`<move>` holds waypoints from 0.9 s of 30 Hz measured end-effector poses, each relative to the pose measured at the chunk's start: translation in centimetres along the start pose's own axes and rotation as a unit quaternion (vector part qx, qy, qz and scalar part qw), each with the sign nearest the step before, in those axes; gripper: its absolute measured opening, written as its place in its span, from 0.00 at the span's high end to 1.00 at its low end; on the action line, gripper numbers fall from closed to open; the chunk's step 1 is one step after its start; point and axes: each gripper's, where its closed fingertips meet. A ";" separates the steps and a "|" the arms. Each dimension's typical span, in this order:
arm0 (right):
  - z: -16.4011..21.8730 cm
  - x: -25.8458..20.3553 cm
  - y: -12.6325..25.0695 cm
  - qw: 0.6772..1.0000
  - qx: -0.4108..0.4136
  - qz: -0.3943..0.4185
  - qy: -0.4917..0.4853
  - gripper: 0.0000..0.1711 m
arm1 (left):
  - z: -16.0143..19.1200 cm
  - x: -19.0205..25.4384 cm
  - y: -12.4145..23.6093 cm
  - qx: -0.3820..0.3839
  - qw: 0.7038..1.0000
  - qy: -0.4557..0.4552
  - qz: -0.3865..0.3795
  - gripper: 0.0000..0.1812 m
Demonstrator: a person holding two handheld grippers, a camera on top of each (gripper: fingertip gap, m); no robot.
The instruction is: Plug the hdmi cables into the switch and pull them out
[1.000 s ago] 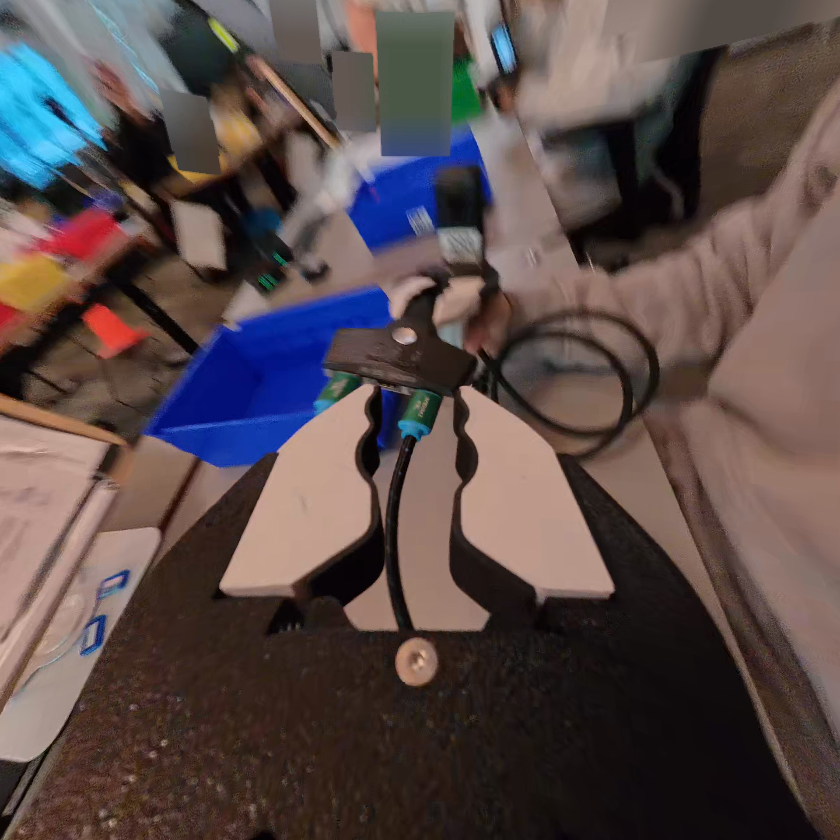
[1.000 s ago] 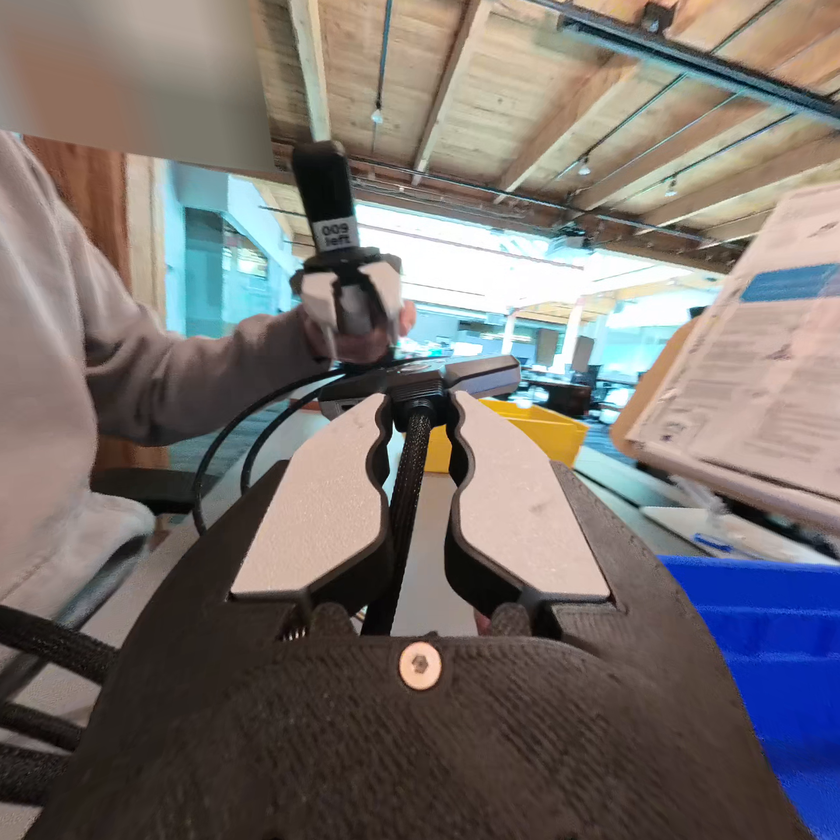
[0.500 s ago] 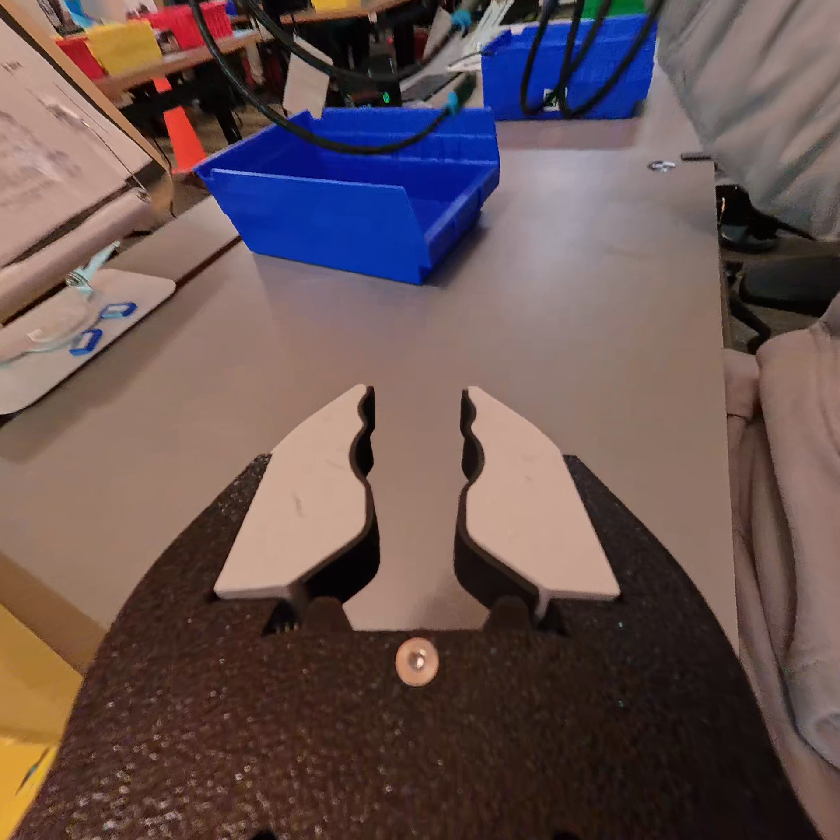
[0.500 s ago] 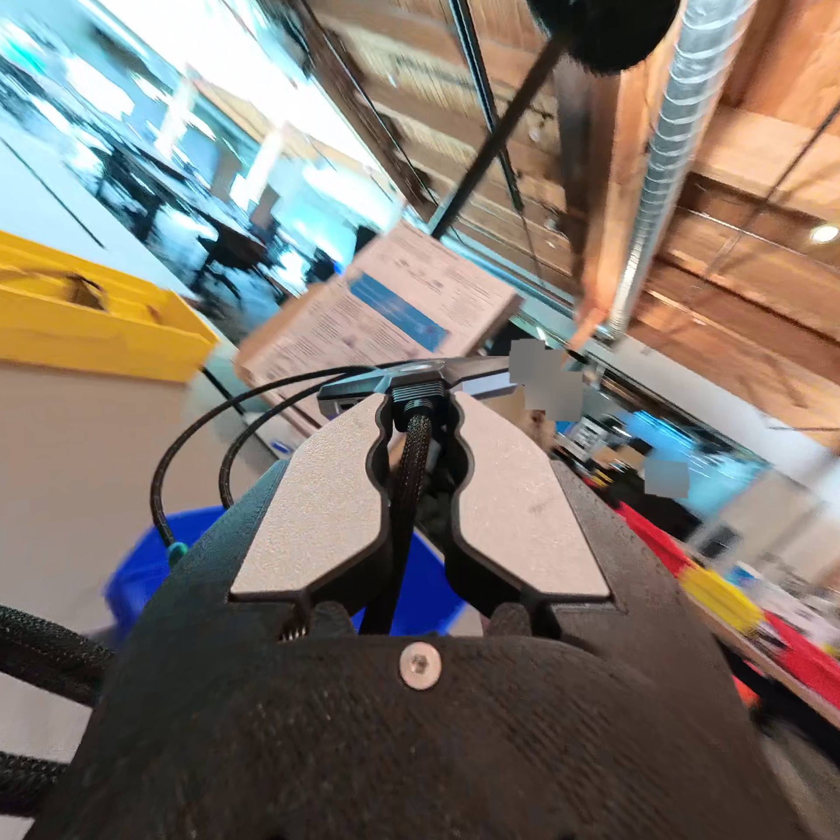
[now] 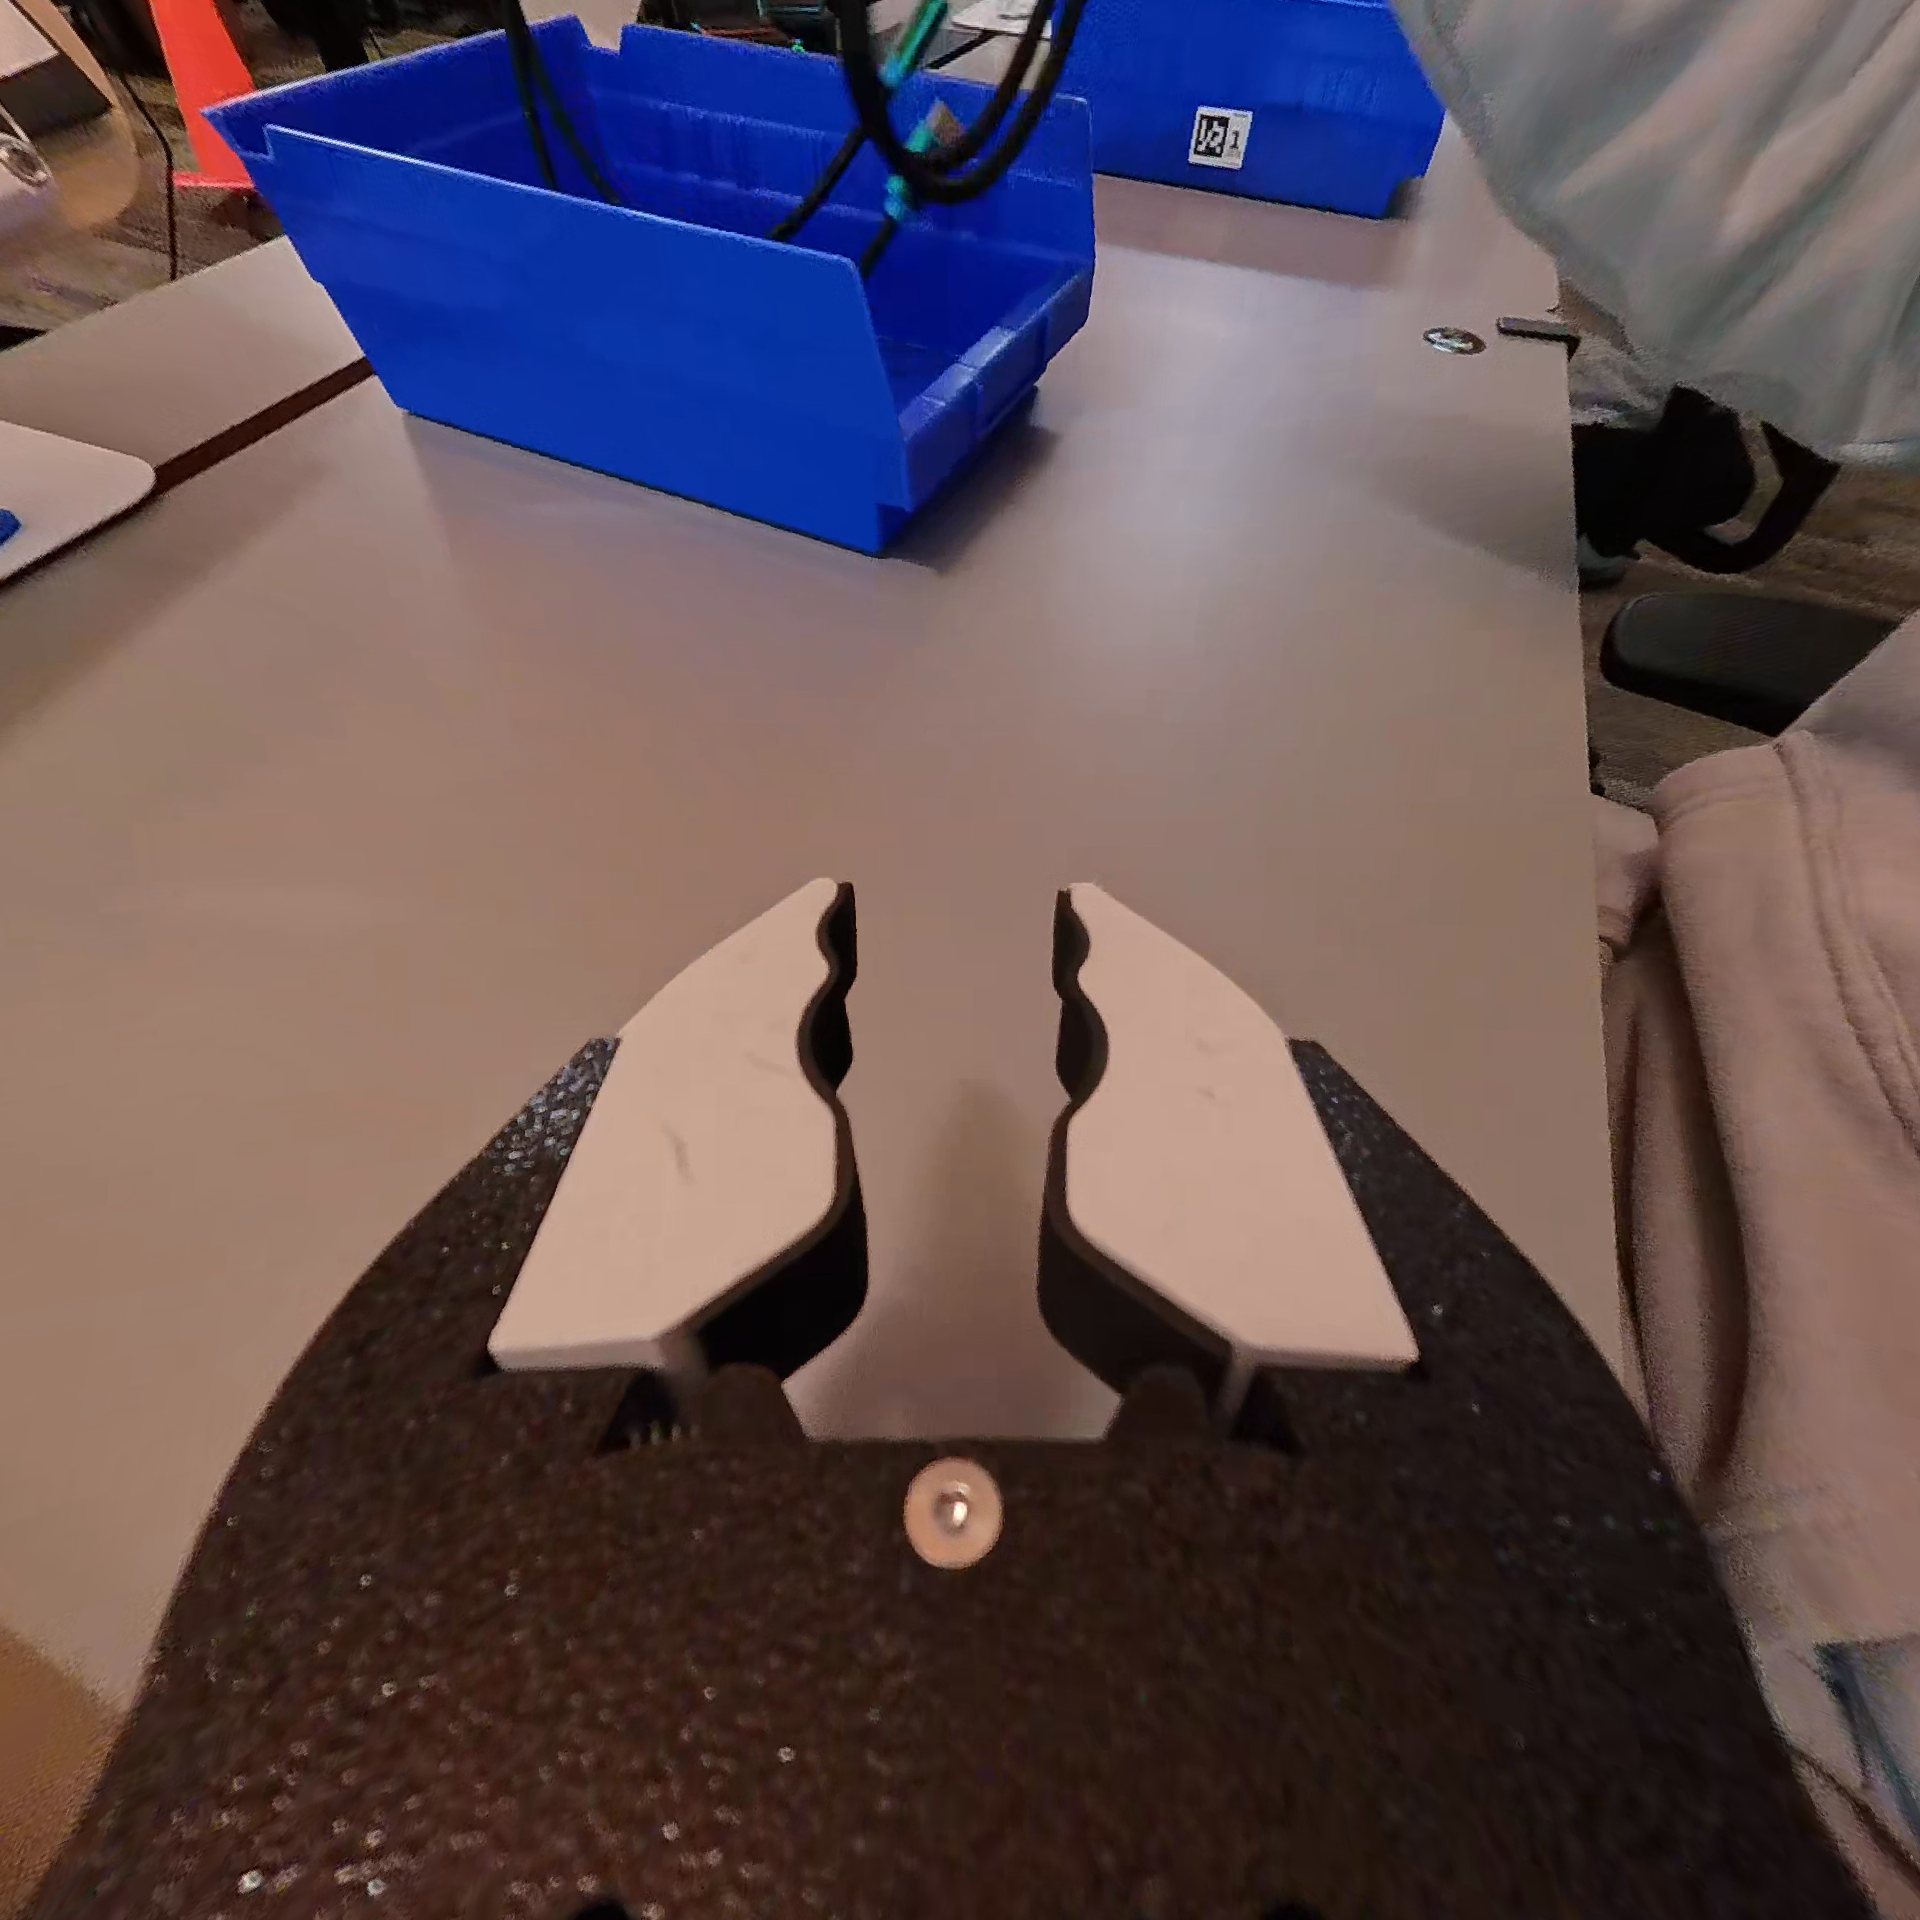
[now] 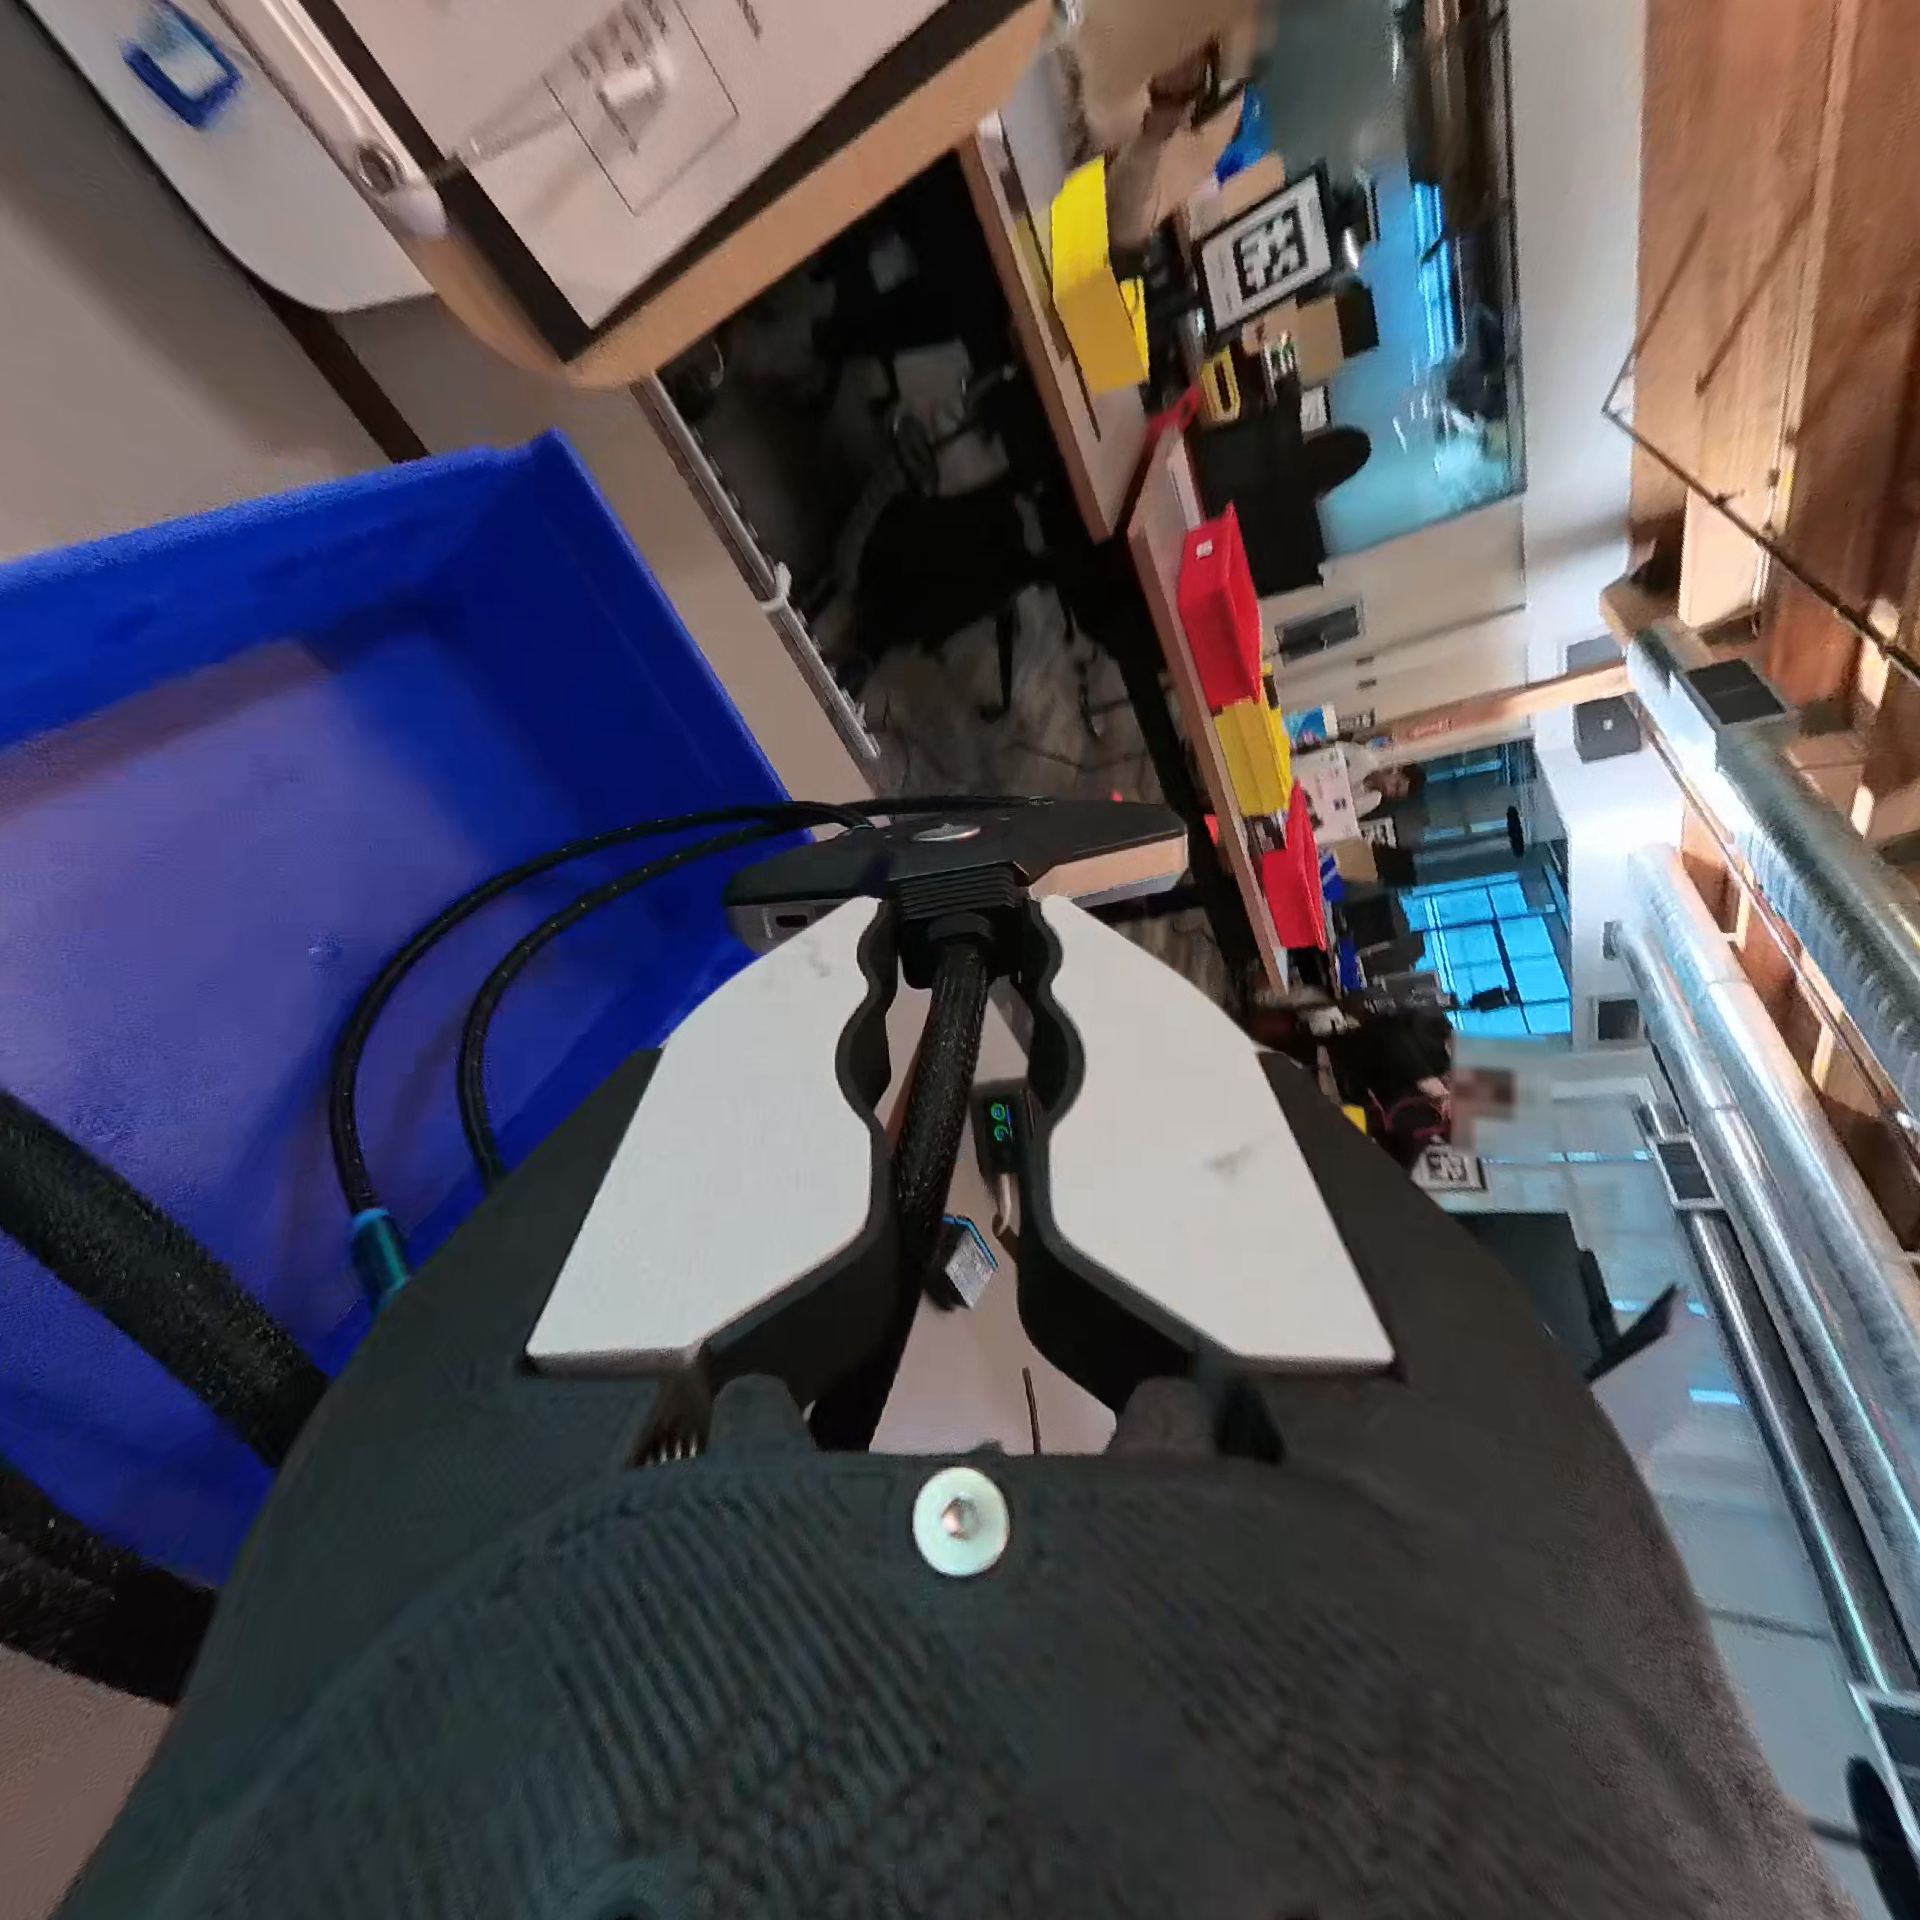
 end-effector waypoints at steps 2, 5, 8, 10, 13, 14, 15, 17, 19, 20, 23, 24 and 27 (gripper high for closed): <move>0.0 -0.1 -1.6 1.000 -0.025 0.010 -0.016 0.87 | 0.1 0.2 -0.1 0.001 1.000 0.002 0.003 0.80; 0.5 -0.2 -2.7 0.997 -0.034 0.047 -0.048 0.87 | 0.3 0.9 -0.2 0.002 1.000 -0.002 0.013 0.80; 1.1 -1.3 -3.0 0.994 -0.017 0.094 -0.049 0.87 | 0.6 1.4 -0.3 0.003 1.000 -0.009 0.022 0.80; 1.9 -2.7 -2.6 0.991 -0.003 0.130 -0.041 0.87 | 0.9 1.7 -0.4 0.001 0.999 -0.009 0.031 0.80; 3.8 -5.3 -2.6 0.986 0.008 0.167 -0.023 0.87 | 1.2 2.1 -0.8 0.004 0.999 -0.006 0.043 0.80; 4.5 -6.2 -2.5 0.984 0.007 0.176 -0.011 0.87 | 1.4 2.1 -0.9 0.002 0.999 -0.005 0.046 0.80; 5.0 -7.0 -2.5 0.984 0.006 0.177 0.004 0.87 | 1.6 2.1 -1.0 -0.001 0.999 -0.004 0.048 0.80; 5.8 -8.2 -2.3 0.985 0.005 0.172 0.024 0.87 | 1.9 2.1 -1.3 -0.007 0.999 -0.005 0.052 0.80; 6.1 -9.3 -2.3 0.988 0.011 0.150 0.031 0.84 | 2.0 2.0 -1.4 -0.009 0.999 -0.004 0.053 0.80; 6.2 -9.9 -2.6 0.992 0.017 0.122 0.025 0.82 | 2.0 1.9 -1.4 -0.010 0.999 -0.003 0.052 0.80; 5.4 -12.7 -3.6 0.998 0.060 -0.011 -0.006 0.70 | 1.9 1.6 -1.4 -0.003 0.999 0.005 0.051 0.80; 4.9 -14.2 -3.6 0.995 0.074 -0.069 -0.009 0.67 | 1.8 1.6 -1.5 0.001 0.999 0.010 0.053 0.80; 3.2 -17.6 -2.6 0.972 0.122 -0.198 -0.035 0.67 | 1.6 1.6 -1.7 0.010 0.998 0.026 0.059 0.80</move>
Point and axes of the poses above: each gripper's, where its closed fingertips meet, y back along the fingers, z out of its underside, x = y × z across the jaws, and after that the axes turned 1 degree about -x, right-handed
